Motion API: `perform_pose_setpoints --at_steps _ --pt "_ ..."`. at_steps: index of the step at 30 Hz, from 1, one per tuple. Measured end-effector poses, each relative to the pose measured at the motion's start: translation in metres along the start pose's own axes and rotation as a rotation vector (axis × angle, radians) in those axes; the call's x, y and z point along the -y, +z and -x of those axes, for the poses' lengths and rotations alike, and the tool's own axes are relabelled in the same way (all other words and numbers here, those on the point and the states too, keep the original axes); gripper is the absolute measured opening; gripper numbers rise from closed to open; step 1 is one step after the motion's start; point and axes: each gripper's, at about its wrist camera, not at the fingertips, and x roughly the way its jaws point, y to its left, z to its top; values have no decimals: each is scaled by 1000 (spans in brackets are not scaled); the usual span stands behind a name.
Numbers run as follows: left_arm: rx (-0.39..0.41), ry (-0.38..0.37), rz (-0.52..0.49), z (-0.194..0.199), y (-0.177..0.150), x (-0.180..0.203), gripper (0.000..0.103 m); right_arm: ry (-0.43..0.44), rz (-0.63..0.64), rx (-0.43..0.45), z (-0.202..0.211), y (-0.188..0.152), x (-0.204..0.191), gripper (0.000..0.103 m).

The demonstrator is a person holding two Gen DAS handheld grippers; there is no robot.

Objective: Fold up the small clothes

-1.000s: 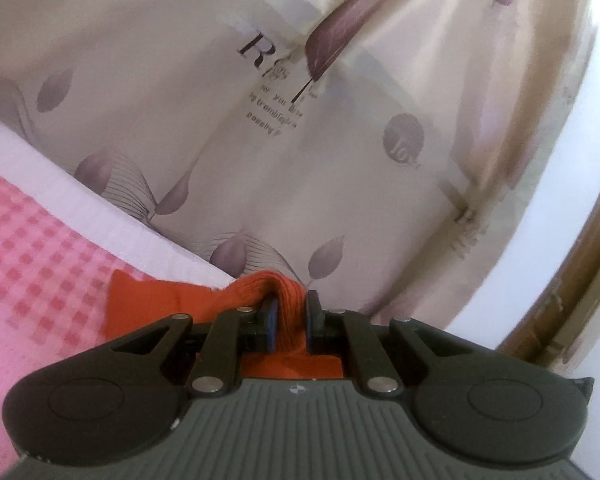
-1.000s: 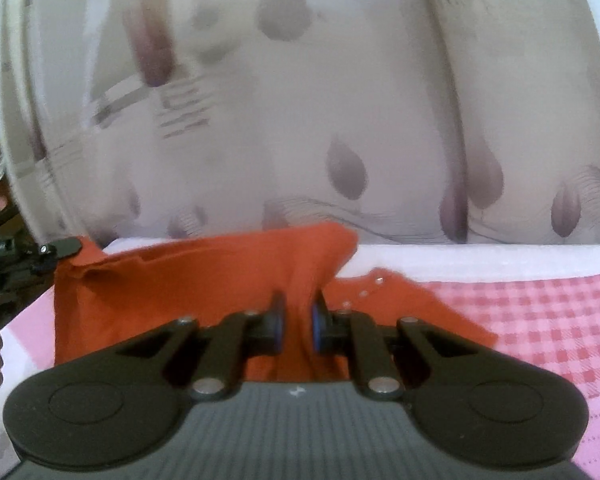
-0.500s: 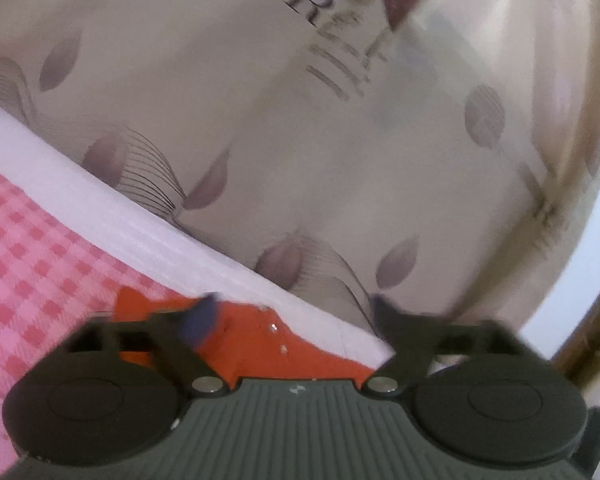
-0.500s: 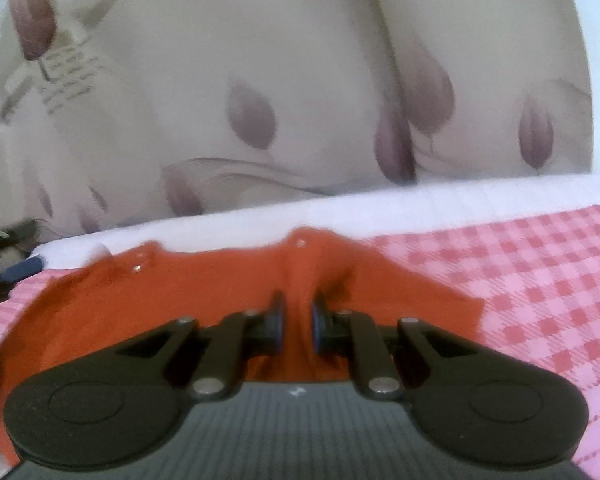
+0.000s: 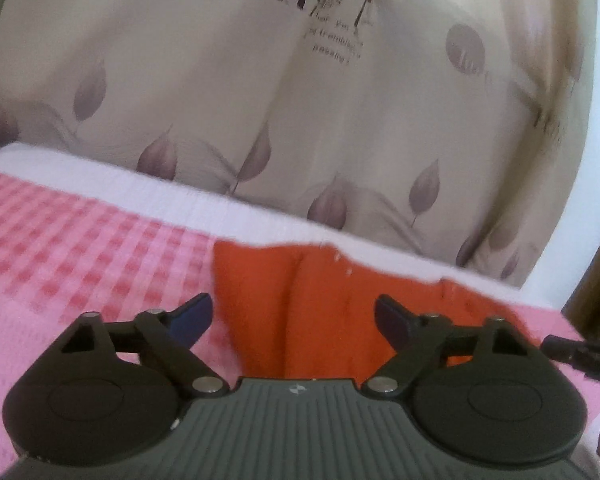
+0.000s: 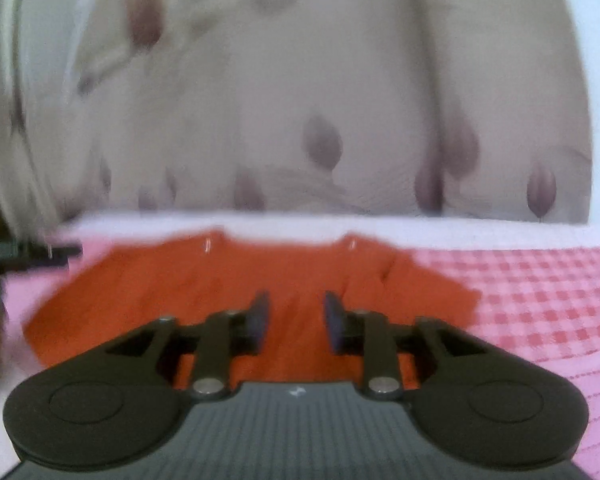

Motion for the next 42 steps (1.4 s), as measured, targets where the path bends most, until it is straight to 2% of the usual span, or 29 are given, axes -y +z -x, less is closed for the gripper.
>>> perform_pose_setpoints --at_steps 1,2,5,7,12,16,18,20,25,31,34,39,42 --pt "-5 18 -3 0 -5 0 79 -36 35 -23 -4 -6 -6 58" --pt "-5 40 -9 0 -10 1 79 -71 50 -38 -9 -10 -8 68" --pt "8 104 -9 0 -14 1 81 -104 60 -71 -20 -21 -9 69" --pt "17 124 5 -1 -13 -1 89 -110 47 -81 -22 -20 -7 71" --pt "-23 198 65 -7 -13 -9 90 -114 44 -97 -25 -21 -5 78" --pt "-31 242 26 -8 -14 -2 93 -109 43 -102 -26 -20 -4 82" --pt "-23 259 0 -7 -14 2 97 -123 52 -107 -29 -20 -5 87" --pt "-20 270 -13 -6 -15 5 98 -168 44 -123 -33 -19 -5 103" --pt "-18 285 -20 -6 -16 7 98 -156 13 -135 -35 -20 0 103" --pt "-20 297 -32 -7 -16 10 99 -195 28 -109 -30 -22 -3 103" --pt "-21 303 -39 -7 -17 11 99 -208 13 -65 -23 -22 -2 103" --pt "-24 308 -52 -9 -17 12 101 -225 14 71 0 -25 -5 103" --pt "-26 312 -59 -9 -17 13 102 -217 34 81 0 -24 -7 103"
